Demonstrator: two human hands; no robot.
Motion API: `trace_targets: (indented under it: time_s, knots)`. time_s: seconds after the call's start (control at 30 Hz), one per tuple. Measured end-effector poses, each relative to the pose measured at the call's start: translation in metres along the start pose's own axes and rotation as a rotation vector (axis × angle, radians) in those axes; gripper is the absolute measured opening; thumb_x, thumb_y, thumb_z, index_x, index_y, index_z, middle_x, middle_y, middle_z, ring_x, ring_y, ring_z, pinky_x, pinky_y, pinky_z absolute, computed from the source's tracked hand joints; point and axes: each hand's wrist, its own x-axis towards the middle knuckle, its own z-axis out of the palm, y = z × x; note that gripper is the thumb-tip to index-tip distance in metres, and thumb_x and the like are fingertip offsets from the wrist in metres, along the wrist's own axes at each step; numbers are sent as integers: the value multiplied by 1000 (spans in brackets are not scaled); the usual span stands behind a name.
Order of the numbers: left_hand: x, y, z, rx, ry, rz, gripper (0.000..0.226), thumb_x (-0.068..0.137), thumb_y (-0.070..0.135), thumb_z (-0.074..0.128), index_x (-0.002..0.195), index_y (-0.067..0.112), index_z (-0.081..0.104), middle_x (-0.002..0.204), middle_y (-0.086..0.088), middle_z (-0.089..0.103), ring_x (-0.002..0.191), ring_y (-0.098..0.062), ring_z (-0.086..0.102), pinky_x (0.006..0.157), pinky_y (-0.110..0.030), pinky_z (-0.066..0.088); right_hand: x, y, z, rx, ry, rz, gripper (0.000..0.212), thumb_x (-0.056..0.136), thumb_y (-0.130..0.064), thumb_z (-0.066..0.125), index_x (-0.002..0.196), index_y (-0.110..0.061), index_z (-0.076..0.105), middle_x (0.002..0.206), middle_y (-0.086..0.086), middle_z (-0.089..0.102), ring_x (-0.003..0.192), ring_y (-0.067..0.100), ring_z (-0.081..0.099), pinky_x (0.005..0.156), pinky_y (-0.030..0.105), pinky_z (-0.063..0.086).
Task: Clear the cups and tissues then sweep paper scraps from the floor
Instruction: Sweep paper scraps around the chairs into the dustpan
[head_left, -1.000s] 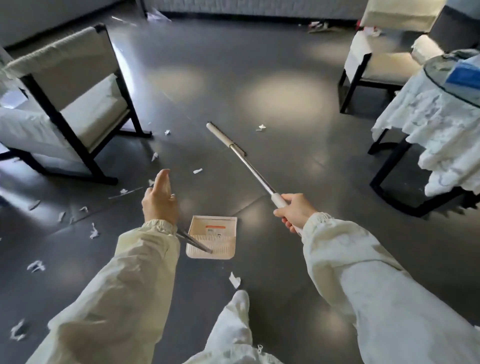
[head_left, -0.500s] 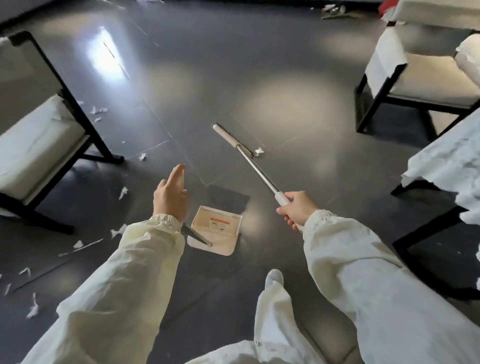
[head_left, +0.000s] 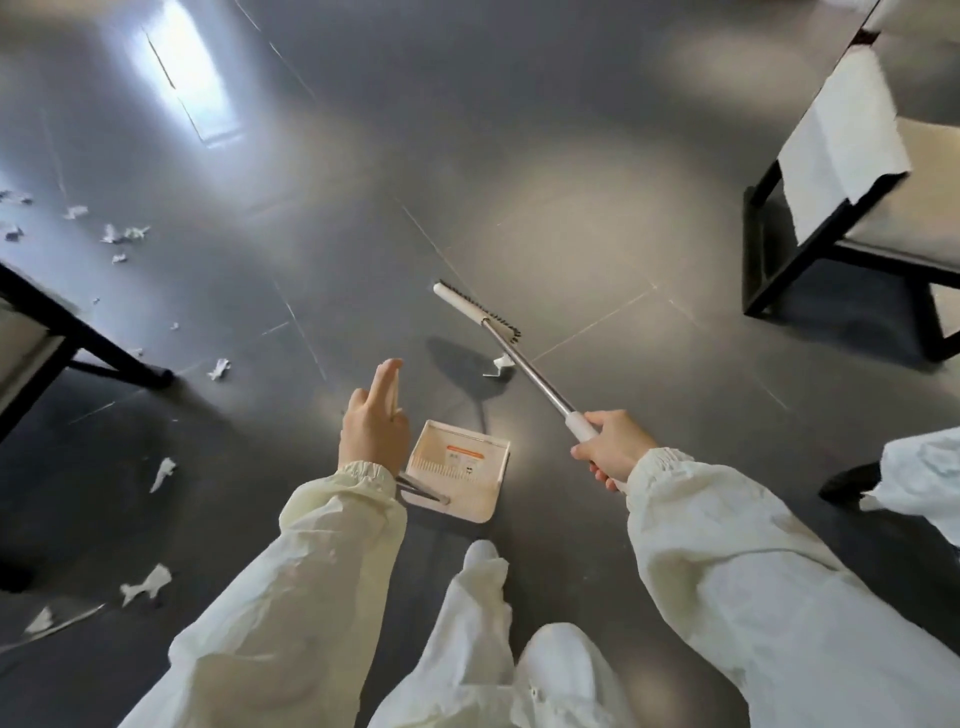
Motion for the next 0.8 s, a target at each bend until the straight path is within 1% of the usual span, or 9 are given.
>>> trace_targets:
  time_s: [0.2,0.27,0.33,0.4,0.47,0.57,0.63,0.7,0.8]
  knots:
    - [81,30,53,19,-81,-18,57,90,0,42,135,35,43,94,-5,46,76,-23,48,74,-30,40,94,-28,-35,-34,-31,60,46,91,-10,58,136,-19,49,61,3,53,45,14,47,39,23,38]
    - [107,42,63,35,-96,-18,57,89,1,43,136,35,42,94,-5,47,77,-22,47,74,-29,37,119,-34,-47,-42,-40,82,38,91,-11,57,129,-17,55,60,4,52,45,15,47,40,23,38]
    - [129,53,70,60,-129,-37,57,89,3,44,136,35,41,95,-4,46,79,-21,44,76,-28,33,140,-37,-57,-45,-48,98,25,92,-11,51,114,-9,61,58,5,51,44,17,45,43,23,38]
    - [142,60,75,75,-148,-67,56,88,4,45,133,36,41,97,-4,47,81,-22,45,76,-28,33,158,-38,-66,-55,-63,117,20,91,-10,51,107,-8,63,57,5,51,44,18,45,43,23,38]
    - [147,64,80,73,-144,-75,53,87,4,48,130,35,42,100,-4,50,83,-23,48,77,-30,36,172,-37,-74,-68,-81,136,21,90,-8,54,109,-13,63,58,5,52,44,17,45,41,23,38]
    - [146,65,85,43,-137,-85,52,85,7,54,127,36,43,98,-6,55,83,-27,53,81,-35,44,190,-40,-82,-56,-128,165,23,92,-11,53,112,-4,62,59,7,51,47,18,44,45,25,38]
    - [147,65,84,29,-134,-101,53,86,8,58,128,37,44,96,-7,57,82,-28,55,82,-36,46,200,-44,-84,-58,-167,173,26,94,-13,51,116,-3,61,61,8,50,50,18,44,48,27,38]
    - [149,64,83,25,-131,-130,55,86,9,59,130,39,43,88,-5,58,72,-24,56,76,-31,45,208,-49,-85,-94,-191,170,28,96,-16,46,118,-5,61,64,8,51,52,18,45,50,27,39]
    - [150,64,82,-38,-155,-210,53,89,16,60,121,54,43,77,-6,58,50,-16,54,53,-26,48,215,-57,-87,-163,-239,175,29,97,-17,46,120,-5,60,67,9,53,58,20,47,60,30,41]
